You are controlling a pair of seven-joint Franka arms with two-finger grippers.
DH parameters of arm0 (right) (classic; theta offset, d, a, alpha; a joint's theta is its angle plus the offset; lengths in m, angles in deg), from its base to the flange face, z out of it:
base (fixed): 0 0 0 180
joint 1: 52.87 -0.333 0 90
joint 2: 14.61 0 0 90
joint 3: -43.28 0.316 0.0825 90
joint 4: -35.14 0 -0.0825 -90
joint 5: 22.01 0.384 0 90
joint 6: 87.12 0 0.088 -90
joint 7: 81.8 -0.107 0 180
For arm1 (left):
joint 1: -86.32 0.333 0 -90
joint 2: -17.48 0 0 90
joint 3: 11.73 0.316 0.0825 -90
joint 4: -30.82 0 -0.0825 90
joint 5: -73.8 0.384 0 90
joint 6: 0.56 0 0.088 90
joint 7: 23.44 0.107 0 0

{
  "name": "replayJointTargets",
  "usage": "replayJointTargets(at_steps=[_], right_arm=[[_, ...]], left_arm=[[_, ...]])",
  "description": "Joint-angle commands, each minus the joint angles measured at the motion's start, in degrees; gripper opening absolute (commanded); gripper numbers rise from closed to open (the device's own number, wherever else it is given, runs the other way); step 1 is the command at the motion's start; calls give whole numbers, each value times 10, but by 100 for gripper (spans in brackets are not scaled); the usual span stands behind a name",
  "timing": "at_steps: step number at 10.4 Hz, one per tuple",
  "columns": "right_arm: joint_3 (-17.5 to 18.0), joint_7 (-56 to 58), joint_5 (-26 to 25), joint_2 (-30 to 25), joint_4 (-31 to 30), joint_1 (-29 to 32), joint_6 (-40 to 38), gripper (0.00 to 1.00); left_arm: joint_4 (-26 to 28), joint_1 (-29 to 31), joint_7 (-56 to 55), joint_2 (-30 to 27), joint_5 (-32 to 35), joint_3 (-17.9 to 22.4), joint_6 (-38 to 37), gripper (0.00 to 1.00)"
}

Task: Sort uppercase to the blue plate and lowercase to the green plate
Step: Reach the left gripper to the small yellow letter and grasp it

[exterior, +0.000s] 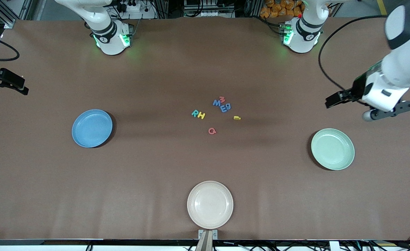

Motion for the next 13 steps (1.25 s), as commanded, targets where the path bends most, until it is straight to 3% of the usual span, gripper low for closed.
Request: replayJointTargets(at_steps=[1, 4, 9, 13], right_arm=[[3, 0, 16, 1, 1, 3, -6, 100], [3, 0, 17, 2, 1, 2, -6, 100], [3, 0, 17, 4, 0, 1, -6, 100], [3, 0, 17, 4, -1, 1, -6, 100]], left_arm=[[61, -2, -90, 0, -6, -29, 73, 100], [148, -3, -193, 11, -3, -68, 184, 100], [174, -51, -343, 81, 15, -79, 269, 100], [133, -114, -581, 189, 62, -79, 358, 100]])
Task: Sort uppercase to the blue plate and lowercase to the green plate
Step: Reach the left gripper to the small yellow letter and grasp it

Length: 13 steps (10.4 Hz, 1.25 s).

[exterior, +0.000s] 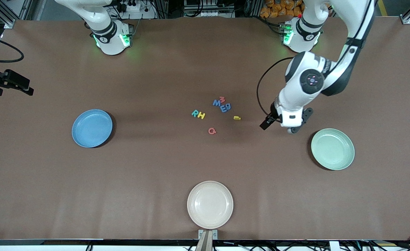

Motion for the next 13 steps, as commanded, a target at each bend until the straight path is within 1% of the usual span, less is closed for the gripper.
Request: replayJointTargets(at_steps=[1, 2, 3, 5, 11, 13], right_arm=[[2, 0, 8, 0, 1, 3, -4, 100], [2, 0, 8, 0, 1, 3, -5, 100], [2, 0, 8, 0, 1, 3, -7, 100], [2, 0, 8, 1, 1, 3, -7, 100], [2, -1, 9, 5, -8, 1, -7, 100], [2, -12, 23, 11, -15, -17, -4, 100]], left_arm=[[-62, -27, -135, 80, 31, 1, 12, 100], [-82, -39, -174, 108, 32, 1, 13, 100], [-89, -48, -209, 124, 32, 1, 19, 100], [-85, -63, -268, 135, 32, 1, 59, 100], [-79, -103, -292, 177, 32, 2, 90, 100], [-79, -105, -292, 179, 32, 2, 91, 100]])
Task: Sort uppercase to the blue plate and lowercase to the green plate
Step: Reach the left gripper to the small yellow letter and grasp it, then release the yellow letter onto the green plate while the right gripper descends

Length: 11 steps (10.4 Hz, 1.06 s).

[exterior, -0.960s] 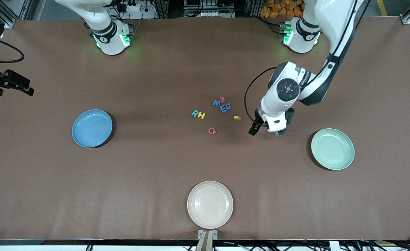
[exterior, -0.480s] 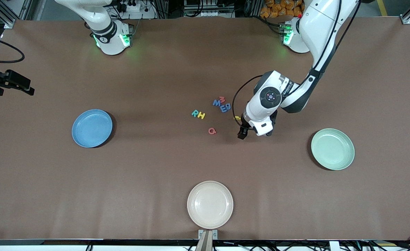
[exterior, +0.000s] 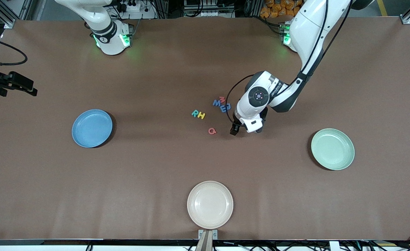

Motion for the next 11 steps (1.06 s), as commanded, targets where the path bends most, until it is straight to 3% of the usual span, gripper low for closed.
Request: replayJointTargets(at_steps=[1, 5, 7, 9, 10, 11], right_arm=[[1, -32, 14, 6, -11, -32, 9, 100], [1, -155, 17, 39, -22, -119, 26, 100], [1, -211, 58, 54, -49, -137, 75, 100], [1, -279, 58, 65, -75, -179, 119, 100], [1, -308, 58, 80, -76, -198, 125, 100], [1, -314, 57, 97, -76, -220, 142, 100]], left_arm=[[-3, -5, -19, 3, 15, 2, 5, 100], [2, -5, -20, 8, 15, 4, 16, 100], [2, -6, -20, 11, 15, 4, 17, 100], [4, -6, -20, 12, 15, 4, 17, 100], [6, -6, -20, 11, 15, 5, 20, 85], [8, -8, -22, 11, 15, 5, 23, 28]])
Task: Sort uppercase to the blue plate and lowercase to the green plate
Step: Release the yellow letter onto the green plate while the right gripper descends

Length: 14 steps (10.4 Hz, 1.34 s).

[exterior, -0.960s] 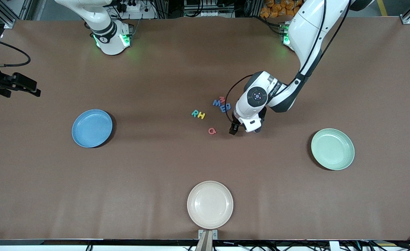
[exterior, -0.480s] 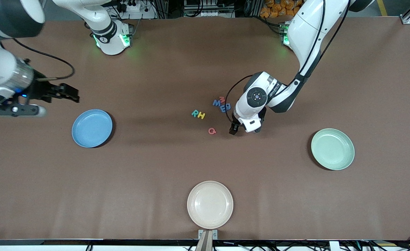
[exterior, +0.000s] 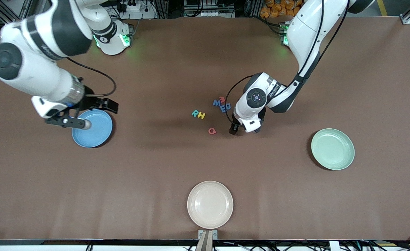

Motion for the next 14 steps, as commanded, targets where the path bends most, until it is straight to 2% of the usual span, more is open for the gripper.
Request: replayJointTargets(at_steps=[1, 6, 8, 11, 14], right_arm=[[-5, -55, 7, 39, -3, -48, 40, 100], [-4, -202, 7, 123, -9, -121, 127, 100], [-4, -282, 7, 126, -37, -167, 190, 100], [-3, -383, 13, 159, -41, -207, 241, 100], [2, -555, 12, 206, -37, -249, 319, 100]], left_arm=[[7, -6, -22, -3, 16, 3, 13, 0], [12, 2, -22, -14, 16, 3, 14, 0], [12, 9, -20, -27, 16, 3, 12, 0], [10, 73, -4, -86, 31, 3, -11, 0], [5, 167, 63, -115, 40, 3, -45, 0]])
